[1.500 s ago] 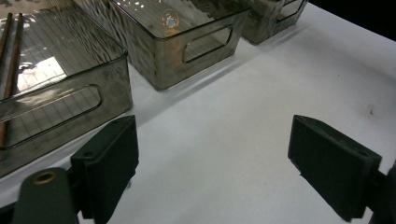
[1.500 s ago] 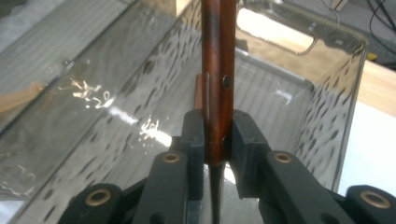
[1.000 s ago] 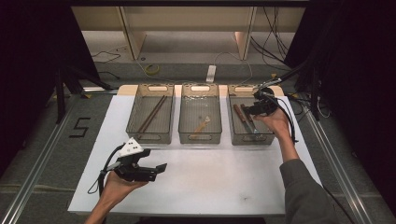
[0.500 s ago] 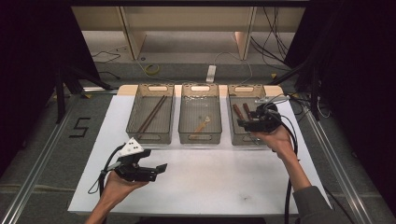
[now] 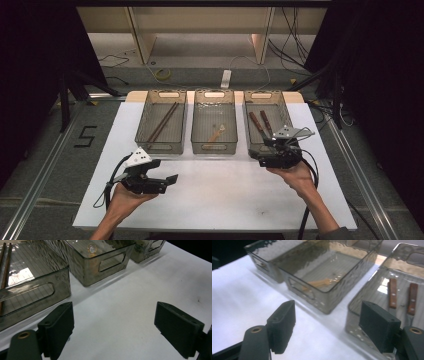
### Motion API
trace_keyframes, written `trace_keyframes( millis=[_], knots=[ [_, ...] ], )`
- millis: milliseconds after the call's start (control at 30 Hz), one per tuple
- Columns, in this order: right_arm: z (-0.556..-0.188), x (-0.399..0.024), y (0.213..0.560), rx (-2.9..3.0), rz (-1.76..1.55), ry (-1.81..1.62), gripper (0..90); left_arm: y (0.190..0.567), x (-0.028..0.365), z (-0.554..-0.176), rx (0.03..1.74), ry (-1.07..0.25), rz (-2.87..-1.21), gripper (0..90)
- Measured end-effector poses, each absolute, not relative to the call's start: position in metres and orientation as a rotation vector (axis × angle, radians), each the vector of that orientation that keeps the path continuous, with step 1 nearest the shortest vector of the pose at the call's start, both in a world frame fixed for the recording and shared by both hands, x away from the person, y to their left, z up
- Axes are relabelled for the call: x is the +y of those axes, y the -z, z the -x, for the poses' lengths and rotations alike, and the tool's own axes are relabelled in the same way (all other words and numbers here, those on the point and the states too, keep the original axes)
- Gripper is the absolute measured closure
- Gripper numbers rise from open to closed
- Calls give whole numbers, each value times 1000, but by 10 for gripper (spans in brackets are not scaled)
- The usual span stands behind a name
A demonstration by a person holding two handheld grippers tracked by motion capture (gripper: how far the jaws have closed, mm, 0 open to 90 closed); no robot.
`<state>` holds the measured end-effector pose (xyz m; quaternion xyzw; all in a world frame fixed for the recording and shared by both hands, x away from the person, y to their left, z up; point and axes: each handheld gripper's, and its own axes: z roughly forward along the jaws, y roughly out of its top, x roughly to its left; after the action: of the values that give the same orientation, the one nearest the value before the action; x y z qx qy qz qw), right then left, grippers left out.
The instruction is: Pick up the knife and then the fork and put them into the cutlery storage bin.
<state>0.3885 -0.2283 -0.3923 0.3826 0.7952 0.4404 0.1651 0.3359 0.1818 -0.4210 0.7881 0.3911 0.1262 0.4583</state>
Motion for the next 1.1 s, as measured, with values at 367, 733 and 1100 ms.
trace_keyframes(
  millis=[367, 733, 1100],
  knots=[
    [-352, -232, 413, 2253, -1101, -1339, 271, 421, 181, -335, 960, -291, -1936, 156],
    [-319, -236, 431, 2219, -1093, -1435, 225, 421, 180, -334, 952, -280, -1932, 156],
    [-309, -244, 440, 2215, -1114, -1416, 217, 422, 179, -330, 940, -265, -1933, 155]
  ],
)
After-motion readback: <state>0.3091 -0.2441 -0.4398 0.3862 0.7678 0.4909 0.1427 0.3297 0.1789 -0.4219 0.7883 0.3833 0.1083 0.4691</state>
